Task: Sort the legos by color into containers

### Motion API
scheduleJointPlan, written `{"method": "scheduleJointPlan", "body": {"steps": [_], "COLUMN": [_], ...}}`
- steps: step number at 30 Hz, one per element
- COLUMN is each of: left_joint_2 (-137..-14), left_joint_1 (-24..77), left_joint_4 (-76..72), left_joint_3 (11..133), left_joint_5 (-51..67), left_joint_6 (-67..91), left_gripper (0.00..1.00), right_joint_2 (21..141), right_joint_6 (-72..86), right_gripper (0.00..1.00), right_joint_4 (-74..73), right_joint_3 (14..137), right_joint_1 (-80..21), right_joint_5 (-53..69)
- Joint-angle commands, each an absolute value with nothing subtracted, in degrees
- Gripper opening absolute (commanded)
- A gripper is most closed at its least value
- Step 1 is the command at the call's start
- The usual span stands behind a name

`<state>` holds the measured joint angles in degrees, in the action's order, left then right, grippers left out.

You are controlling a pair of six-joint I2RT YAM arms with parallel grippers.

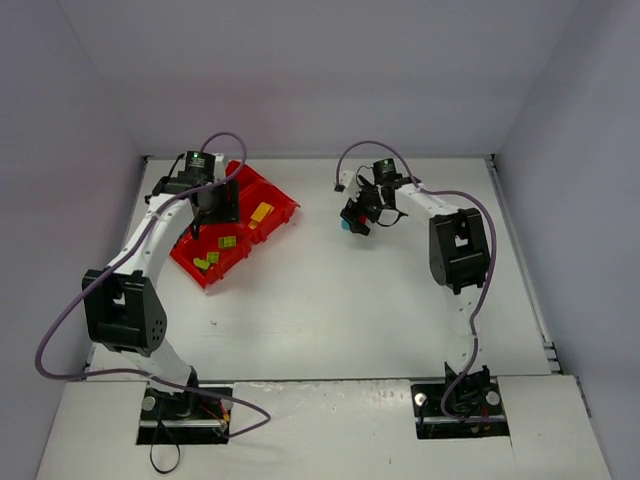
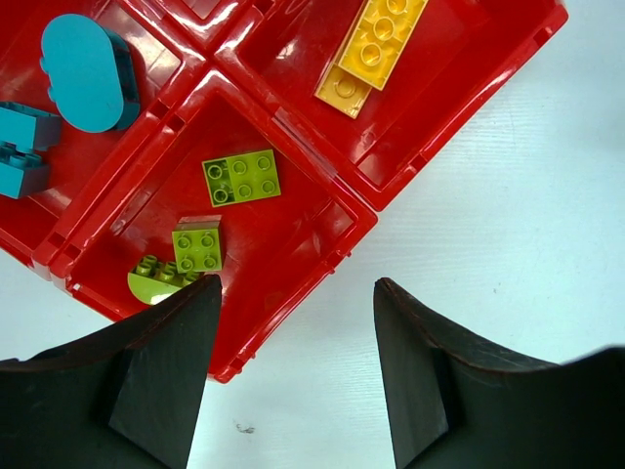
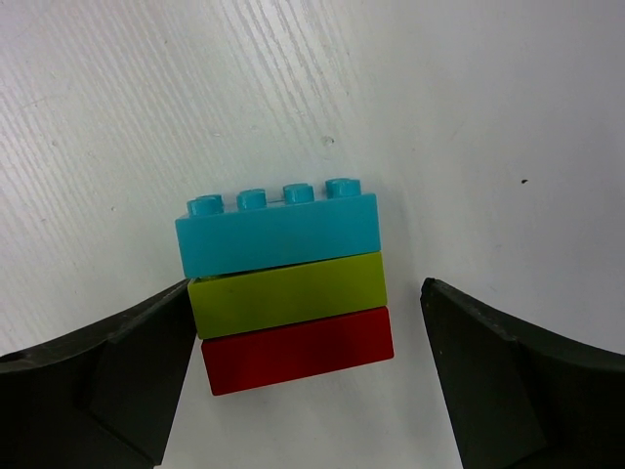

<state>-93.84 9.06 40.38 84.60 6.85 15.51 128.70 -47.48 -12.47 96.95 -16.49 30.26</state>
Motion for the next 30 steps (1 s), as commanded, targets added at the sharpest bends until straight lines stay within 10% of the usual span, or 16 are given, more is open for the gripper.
{"method": "scheduleJointPlan", "body": {"steps": [1, 11, 30], "left_joint_2": [-90.53, -93.07, -96.94], "left_joint_1": [9.67, 11.77, 13.97], "left_joint_4": [39.73, 39.29, 25.93], "left_joint_3": [85.87, 91.05, 93.25], "left_joint_5": [7.91, 12.21, 48.77], "left_joint_6": [16.43, 18.19, 29.44], "left_gripper": [0.58, 0.58, 0.67], "right_joint_2": [129.29, 120.24, 95.45], "right_joint_6": [-48.16, -44.74, -32.61], "right_gripper": [0.87, 0.1, 0.0], "right_joint_4": [-13.01, -13.01, 7.82], "right_joint_3": [96.42, 88.86, 71.9], "right_joint_1": [-17.05, -16.08, -26.37], "right_joint_5": [29.09, 33.83, 33.75]}}
